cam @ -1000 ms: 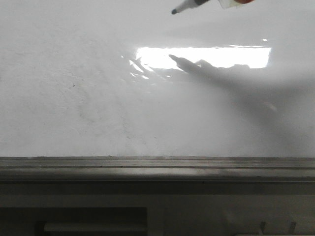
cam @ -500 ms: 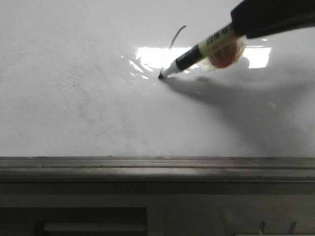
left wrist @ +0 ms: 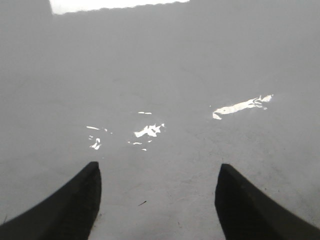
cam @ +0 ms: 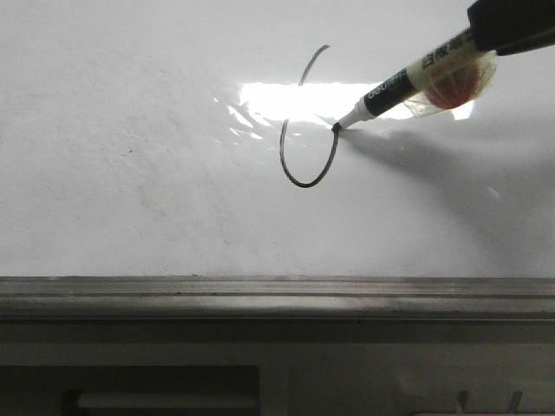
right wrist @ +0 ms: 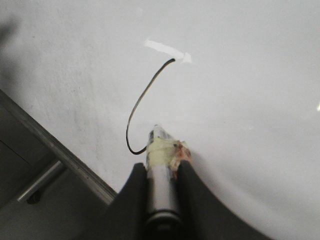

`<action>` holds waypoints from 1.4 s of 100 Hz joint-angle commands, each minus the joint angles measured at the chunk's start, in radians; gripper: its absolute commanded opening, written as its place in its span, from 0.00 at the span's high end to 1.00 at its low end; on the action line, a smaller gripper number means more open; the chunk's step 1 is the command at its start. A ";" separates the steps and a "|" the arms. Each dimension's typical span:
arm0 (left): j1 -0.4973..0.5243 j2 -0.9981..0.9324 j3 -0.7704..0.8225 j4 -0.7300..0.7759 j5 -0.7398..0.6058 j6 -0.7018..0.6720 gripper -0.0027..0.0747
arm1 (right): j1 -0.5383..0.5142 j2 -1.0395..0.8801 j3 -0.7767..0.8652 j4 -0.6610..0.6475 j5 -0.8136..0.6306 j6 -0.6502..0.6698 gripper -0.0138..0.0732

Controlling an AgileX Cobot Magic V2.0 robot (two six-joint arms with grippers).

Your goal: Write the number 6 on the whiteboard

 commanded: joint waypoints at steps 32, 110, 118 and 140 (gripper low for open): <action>0.003 -0.004 -0.028 -0.019 -0.066 -0.006 0.40 | 0.117 0.118 -0.098 0.052 0.052 -0.059 0.89; -0.683 0.308 -0.114 0.063 -0.272 0.105 0.40 | 0.115 0.185 -0.333 0.005 0.323 -0.059 0.89; -0.683 0.347 -0.132 0.084 -0.274 0.105 0.40 | 0.115 0.185 -0.333 0.005 0.330 -0.059 0.89; -0.683 0.403 -0.155 0.118 -0.281 0.105 0.46 | 0.115 0.185 -0.333 0.005 0.338 -0.059 0.89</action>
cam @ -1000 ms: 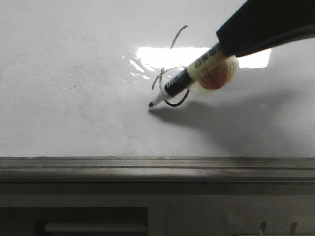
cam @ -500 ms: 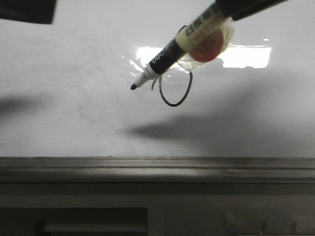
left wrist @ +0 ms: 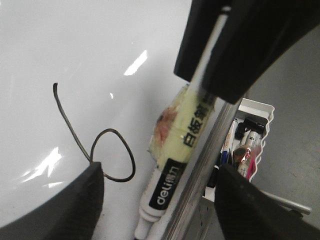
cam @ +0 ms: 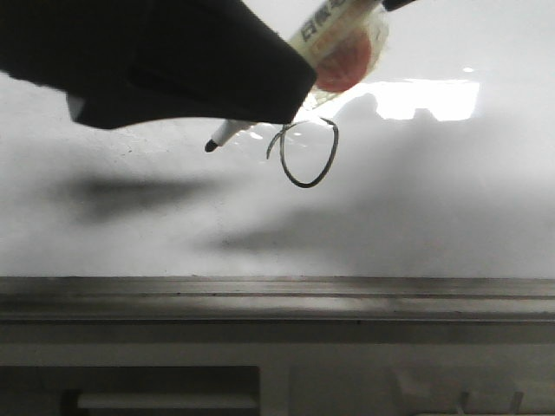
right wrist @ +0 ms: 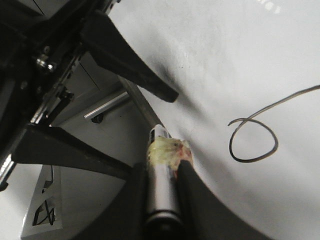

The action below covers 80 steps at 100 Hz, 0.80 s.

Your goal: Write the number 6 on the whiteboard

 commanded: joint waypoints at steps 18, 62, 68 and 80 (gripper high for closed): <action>-0.006 0.007 -0.045 0.059 -0.076 0.002 0.60 | -0.001 -0.012 -0.032 0.029 -0.024 -0.010 0.89; -0.006 0.007 -0.045 0.058 -0.076 0.002 0.99 | -0.001 -0.012 -0.030 0.046 -0.001 -0.010 0.59; -0.006 0.007 -0.045 0.057 -0.076 0.002 0.99 | -0.001 -0.012 -0.030 0.047 -0.003 -0.008 0.44; 0.000 -0.001 -0.045 0.013 -0.076 0.002 0.99 | -0.011 -0.015 -0.030 0.045 -0.019 -0.008 0.33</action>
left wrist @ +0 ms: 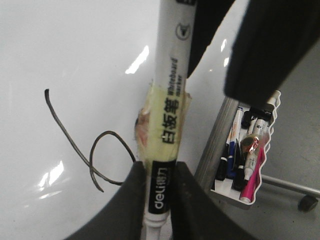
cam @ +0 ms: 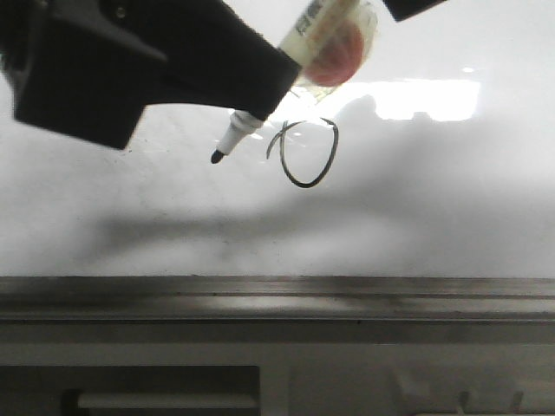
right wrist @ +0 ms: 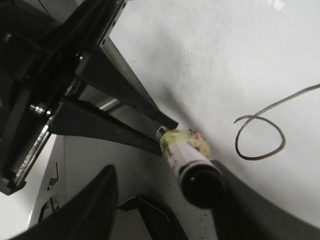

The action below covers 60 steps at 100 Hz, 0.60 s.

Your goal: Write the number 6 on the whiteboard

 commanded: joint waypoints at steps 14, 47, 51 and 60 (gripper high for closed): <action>0.068 -0.062 -0.031 -0.140 -0.068 -0.016 0.99 | -0.082 -0.060 -0.016 0.003 -0.031 0.010 0.33; 0.238 -0.211 0.090 -0.681 -0.154 -0.017 0.99 | -0.218 -0.275 0.210 0.002 -0.120 0.021 0.33; 0.238 -0.211 0.104 -0.717 -0.165 -0.017 0.99 | -0.218 -0.296 0.230 0.015 -0.139 0.021 0.33; 0.238 -0.192 0.120 -0.766 -0.192 -0.017 0.99 | -0.218 -0.323 0.271 0.042 -0.177 0.021 0.33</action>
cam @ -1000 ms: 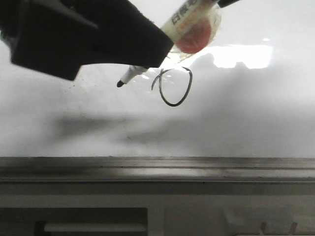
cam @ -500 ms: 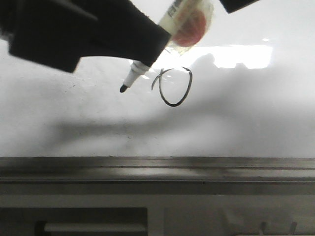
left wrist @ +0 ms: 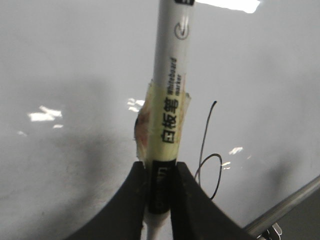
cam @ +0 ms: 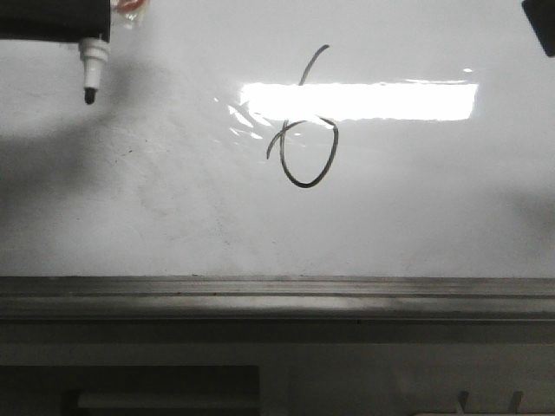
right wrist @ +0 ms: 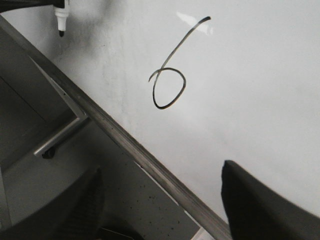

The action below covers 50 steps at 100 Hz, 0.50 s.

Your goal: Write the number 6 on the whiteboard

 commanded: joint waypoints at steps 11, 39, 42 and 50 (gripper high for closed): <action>0.000 0.046 -0.011 -0.110 -0.096 -0.009 0.99 | -0.005 -0.033 0.022 0.063 -0.098 0.003 0.33; 0.000 0.129 -0.011 -0.113 -0.102 -0.009 0.99 | -0.005 -0.033 0.022 0.063 -0.107 0.003 0.33; 0.000 0.134 -0.011 -0.113 -0.102 -0.009 0.99 | -0.005 -0.033 0.022 0.063 -0.108 0.003 0.33; 0.000 0.138 -0.011 -0.113 -0.102 -0.009 0.99 | -0.005 -0.033 0.022 0.063 -0.111 0.003 0.33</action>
